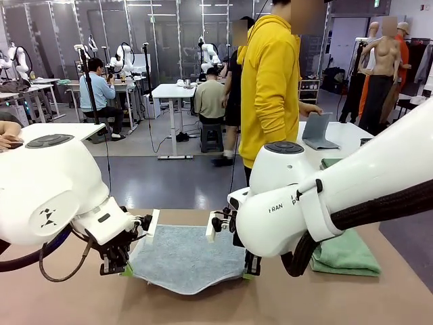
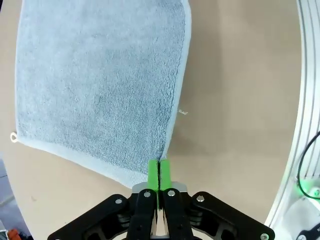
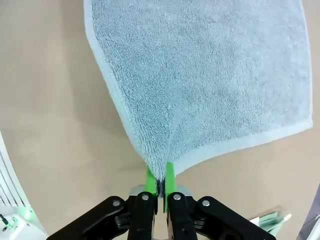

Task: Fold the towels and place them in the basket.
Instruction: When a person lays out a Towel with hook on the table, fold it in half twice.

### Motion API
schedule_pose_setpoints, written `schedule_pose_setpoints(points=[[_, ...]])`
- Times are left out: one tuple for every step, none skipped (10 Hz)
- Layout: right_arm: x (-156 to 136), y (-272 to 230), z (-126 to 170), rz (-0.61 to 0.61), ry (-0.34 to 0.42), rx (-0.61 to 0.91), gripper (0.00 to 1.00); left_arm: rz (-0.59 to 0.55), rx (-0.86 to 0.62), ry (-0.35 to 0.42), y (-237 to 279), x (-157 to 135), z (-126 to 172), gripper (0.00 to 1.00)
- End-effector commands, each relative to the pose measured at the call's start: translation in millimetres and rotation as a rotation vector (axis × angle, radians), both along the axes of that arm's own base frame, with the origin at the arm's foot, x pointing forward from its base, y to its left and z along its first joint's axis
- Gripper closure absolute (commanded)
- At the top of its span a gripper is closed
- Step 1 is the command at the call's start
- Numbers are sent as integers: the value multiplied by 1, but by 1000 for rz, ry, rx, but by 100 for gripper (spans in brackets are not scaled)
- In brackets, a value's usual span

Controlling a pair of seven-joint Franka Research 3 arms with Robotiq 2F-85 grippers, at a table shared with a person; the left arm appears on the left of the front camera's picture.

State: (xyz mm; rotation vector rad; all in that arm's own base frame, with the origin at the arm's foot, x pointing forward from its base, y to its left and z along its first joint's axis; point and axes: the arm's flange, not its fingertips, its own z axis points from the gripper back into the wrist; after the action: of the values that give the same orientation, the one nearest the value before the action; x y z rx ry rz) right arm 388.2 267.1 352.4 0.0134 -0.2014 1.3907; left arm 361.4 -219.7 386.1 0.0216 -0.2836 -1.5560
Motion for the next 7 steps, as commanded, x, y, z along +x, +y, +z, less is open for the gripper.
schedule_pose_setpoints(points=[[3, -4, -2, 22, 32, -7, 100, -3, -1, 36, 16, -25, -18, 100], [0, 0, 0, 0, 0, 0, 100, 0, 0, 0, 0, 0, 0, 100], [0, 0, 0, 0, 0, 0, 100, 0, 0, 0, 0, 0, 0, 100], [0, 0, 0, 0, 0, 0, 100, 0, 0, 0, 0, 0, 0, 100], [0, 0, 0, 0, 0, 0, 100, 0, 0, 0, 0, 0, 0, 100], [0, -1, -2, -1, 8, -4, 93, -1, 0, 6, 0, 0, -1, 99], [17, -3, 13, -64, 21, 57, 93, 16, -30, 7, -3, 13, 14, 99]])
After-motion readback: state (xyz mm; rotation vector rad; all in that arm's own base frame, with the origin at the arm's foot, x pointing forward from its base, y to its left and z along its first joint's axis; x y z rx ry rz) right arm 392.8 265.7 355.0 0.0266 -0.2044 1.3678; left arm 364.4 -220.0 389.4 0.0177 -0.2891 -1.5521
